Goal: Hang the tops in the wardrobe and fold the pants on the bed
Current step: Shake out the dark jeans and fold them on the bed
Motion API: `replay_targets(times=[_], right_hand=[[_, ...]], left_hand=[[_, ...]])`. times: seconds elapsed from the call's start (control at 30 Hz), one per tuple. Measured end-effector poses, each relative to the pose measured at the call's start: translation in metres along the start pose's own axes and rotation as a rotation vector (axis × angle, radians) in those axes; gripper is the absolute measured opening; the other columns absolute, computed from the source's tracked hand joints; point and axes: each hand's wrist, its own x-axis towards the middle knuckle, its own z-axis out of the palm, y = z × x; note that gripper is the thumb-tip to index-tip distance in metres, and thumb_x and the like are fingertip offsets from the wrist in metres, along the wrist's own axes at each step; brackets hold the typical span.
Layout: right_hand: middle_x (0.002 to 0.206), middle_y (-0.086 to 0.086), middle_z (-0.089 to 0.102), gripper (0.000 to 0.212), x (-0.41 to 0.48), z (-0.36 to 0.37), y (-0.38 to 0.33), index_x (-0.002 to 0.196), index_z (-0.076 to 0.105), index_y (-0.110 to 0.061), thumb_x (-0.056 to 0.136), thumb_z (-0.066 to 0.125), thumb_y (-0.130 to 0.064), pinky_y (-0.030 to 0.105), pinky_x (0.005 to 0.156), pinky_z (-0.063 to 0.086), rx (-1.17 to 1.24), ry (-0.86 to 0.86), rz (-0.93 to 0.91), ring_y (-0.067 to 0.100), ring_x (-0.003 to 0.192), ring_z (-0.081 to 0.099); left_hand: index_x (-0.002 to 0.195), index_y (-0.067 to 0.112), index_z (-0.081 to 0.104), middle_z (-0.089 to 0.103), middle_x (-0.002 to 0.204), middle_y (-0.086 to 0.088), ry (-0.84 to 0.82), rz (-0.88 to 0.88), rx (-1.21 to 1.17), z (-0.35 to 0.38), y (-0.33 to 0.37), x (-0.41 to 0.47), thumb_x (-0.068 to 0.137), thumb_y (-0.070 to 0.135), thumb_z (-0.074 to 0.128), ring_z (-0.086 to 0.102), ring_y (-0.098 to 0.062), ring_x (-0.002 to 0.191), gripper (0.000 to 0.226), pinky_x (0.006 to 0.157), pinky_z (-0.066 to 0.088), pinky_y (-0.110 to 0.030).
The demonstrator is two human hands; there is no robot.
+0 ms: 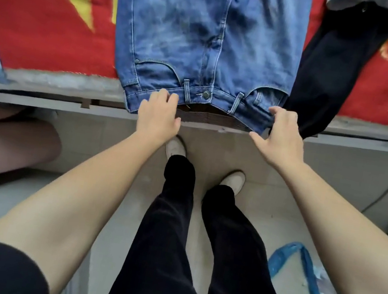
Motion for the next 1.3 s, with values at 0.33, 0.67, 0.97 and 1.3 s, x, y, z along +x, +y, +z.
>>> replay_targets(times=[0.33,0.67,0.97,1.3], right_hand=[[0.103,0.014,0.057,0.039,0.034,0.041,-0.03,0.123,0.053,-0.009,0.084,0.058,-0.008,0.041,0.064,0.044,-0.342,0.017,-0.263,0.038,0.089,0.057],[0.111,0.016,0.057,0.053,0.036,0.029,-0.06,0.123,0.058,-0.01,0.072,0.072,-0.016,0.045,0.075,0.047,-0.361,0.151,-0.38,0.037,0.096,0.055],[0.107,0.013,0.058,0.033,0.029,0.061,-0.051,0.118,0.064,-0.012,0.088,0.056,-0.002,0.042,0.065,0.045,-0.322,-0.015,-0.401,0.034,0.094,0.052],[0.117,-0.001,0.067,0.049,0.068,-0.011,-0.058,0.133,0.061,-0.027,0.086,0.057,-0.014,0.025,0.096,0.046,0.0,-0.618,-0.006,0.02,0.115,0.061]], left_hand=[[0.078,0.003,0.054,0.055,0.074,-0.018,0.217,0.27,0.154,0.021,-0.011,0.043,0.061,-0.009,0.058,0.053,-0.036,0.065,0.021,0.049,0.027,-0.035],[0.074,0.007,0.049,0.052,0.076,-0.011,0.393,0.17,-0.071,-0.001,-0.03,0.025,0.063,0.014,0.056,0.051,-0.034,0.071,0.015,0.049,0.029,-0.034],[0.092,0.007,0.051,0.054,0.097,-0.015,0.051,0.181,0.08,0.03,-0.031,0.015,0.074,0.006,0.059,0.052,-0.037,0.089,0.019,0.063,0.038,-0.042],[0.11,0.008,0.053,0.05,0.117,-0.015,-0.459,0.084,0.001,0.008,-0.023,0.04,0.091,0.02,0.051,0.05,-0.035,0.111,0.023,0.076,0.04,-0.042]])
